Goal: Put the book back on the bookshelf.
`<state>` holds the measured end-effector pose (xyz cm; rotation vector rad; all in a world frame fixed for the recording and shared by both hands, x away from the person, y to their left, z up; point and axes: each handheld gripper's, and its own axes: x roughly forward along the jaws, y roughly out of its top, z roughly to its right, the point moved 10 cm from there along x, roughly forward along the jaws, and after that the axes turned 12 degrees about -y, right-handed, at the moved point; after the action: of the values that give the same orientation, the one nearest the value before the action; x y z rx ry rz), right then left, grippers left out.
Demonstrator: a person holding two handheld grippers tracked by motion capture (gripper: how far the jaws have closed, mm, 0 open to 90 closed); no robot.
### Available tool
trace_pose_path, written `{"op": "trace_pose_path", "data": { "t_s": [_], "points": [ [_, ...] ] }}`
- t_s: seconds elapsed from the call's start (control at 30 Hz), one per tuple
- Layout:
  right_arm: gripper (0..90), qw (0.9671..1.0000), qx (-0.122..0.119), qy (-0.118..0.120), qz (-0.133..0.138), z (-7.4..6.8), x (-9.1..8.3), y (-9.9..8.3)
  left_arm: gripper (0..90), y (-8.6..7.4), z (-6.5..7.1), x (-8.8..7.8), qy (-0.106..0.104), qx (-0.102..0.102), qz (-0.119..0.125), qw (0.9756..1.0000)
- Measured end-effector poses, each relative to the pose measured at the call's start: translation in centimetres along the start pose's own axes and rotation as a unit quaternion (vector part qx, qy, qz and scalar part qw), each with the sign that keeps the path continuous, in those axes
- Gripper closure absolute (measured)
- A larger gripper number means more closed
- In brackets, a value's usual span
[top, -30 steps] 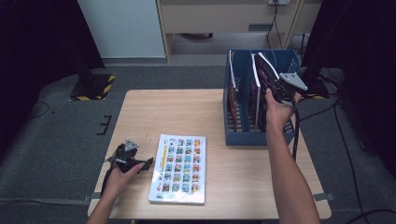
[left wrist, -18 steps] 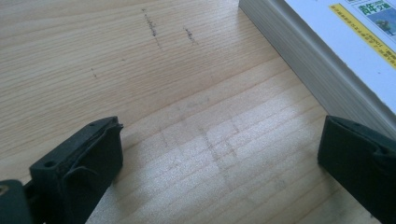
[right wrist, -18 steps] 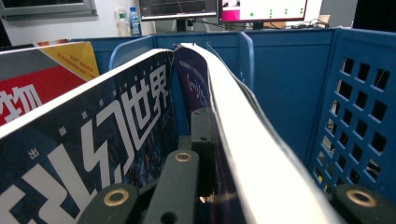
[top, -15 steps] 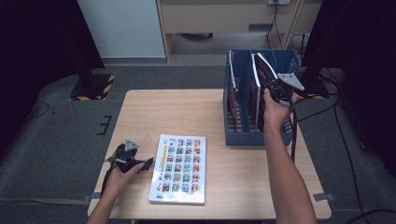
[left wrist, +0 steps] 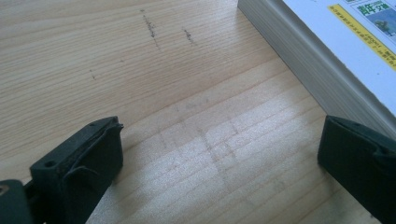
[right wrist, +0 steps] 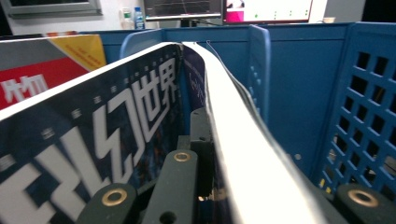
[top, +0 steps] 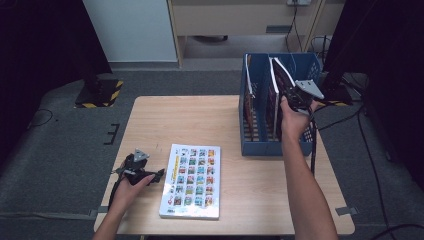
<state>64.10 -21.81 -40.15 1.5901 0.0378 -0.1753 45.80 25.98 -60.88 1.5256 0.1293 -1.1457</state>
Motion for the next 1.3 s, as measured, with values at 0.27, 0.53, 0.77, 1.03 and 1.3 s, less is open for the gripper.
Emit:
{"op": "trace_pose_path", "data": {
  "t_s": [0.27, 0.53, 0.77, 1.03, 1.3],
  "points": [
    [81.1, 0.9998, -0.003, 0.014, -0.01, -0.2, -0.1, 0.1, 0.0, 0.0, 0.0, 0.0, 0.0, 0.0, 0.0, 1.0],
    [84.1, 0.9999, -0.013, -0.005, -0.006, 0.5, 0.0, 0.2, 0.0, 0.0, 0.0, 0.0, 0.0, 0.0, 0.0, 1.0],
    [84.1, 0.9997, -0.014, -0.018, 0.007, 0.9, 0.1, 0.6, 0.0, 0.0, 0.0, 0.0, 0.0, 0.0, 0.0, 1.0],
    [83.9, 0.9998, -0.012, -0.015, 0.006, 0.7, 0.2, 0.2, 0.0, 0.0, 0.0, 0.0, 0.0, 0.001, 0.0, 1.0],
    [79.1, 0.9999, -0.011, 0.004, 0.003, -0.1, 0.0, 0.1, 0.0, 0.0, 0.0, 0.0, 0.0, 0.001, 0.0, 1.0]
  ]
}}
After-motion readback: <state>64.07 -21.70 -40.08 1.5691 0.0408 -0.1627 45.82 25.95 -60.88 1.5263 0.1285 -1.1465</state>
